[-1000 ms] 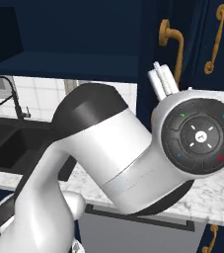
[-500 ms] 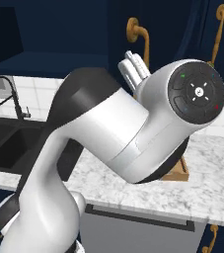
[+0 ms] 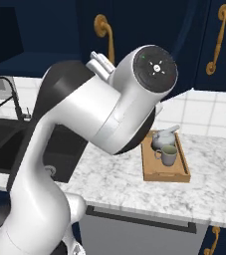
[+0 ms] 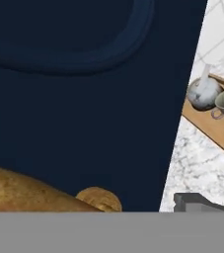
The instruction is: Pick the kettle from the counter and place it on the tray. Then pick the mug from the cabinet and place it on the tray. Then close the cabinet doors.
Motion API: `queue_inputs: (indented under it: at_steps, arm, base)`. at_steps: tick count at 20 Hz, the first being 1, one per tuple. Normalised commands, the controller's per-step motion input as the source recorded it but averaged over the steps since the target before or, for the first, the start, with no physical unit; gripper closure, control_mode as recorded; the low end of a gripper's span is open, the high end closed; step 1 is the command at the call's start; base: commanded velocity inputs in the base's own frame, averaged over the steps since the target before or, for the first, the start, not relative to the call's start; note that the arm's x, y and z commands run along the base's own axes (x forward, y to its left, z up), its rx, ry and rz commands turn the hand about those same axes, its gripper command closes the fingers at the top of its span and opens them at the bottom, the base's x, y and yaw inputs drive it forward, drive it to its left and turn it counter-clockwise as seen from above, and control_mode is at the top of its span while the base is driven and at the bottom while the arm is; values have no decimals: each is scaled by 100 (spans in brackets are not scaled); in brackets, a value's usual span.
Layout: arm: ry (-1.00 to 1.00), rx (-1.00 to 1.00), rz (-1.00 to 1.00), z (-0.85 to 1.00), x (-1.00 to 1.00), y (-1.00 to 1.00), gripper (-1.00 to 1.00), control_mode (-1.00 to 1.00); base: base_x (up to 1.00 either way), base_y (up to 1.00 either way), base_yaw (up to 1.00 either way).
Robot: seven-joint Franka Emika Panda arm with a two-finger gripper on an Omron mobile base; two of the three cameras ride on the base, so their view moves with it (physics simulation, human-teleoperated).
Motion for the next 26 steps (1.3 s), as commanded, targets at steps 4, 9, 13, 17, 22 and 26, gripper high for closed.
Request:
queue_inputs:
  at_steps: [4, 9, 13, 17, 22, 26]
  arm:
    - [-14, -5, 12, -29, 67, 55, -100, -100]
    - [0, -5, 10, -17, 90, 49, -100, -100]
    - [11, -5, 8, -3, 96, 46, -100, -100]
    - [17, -3, 5, 3, 86, 39, -100, -100]
    - [0, -1, 5, -10, 97, 27, -100, -100]
    - [0, -4, 5, -13, 92, 15, -100, -100]
  base:
    - [0, 0, 0]
    - [0, 0, 0]
    - [0, 0, 0]
    - [0, 0, 0]
    - [0, 0, 0]
    - [0, 0, 0]
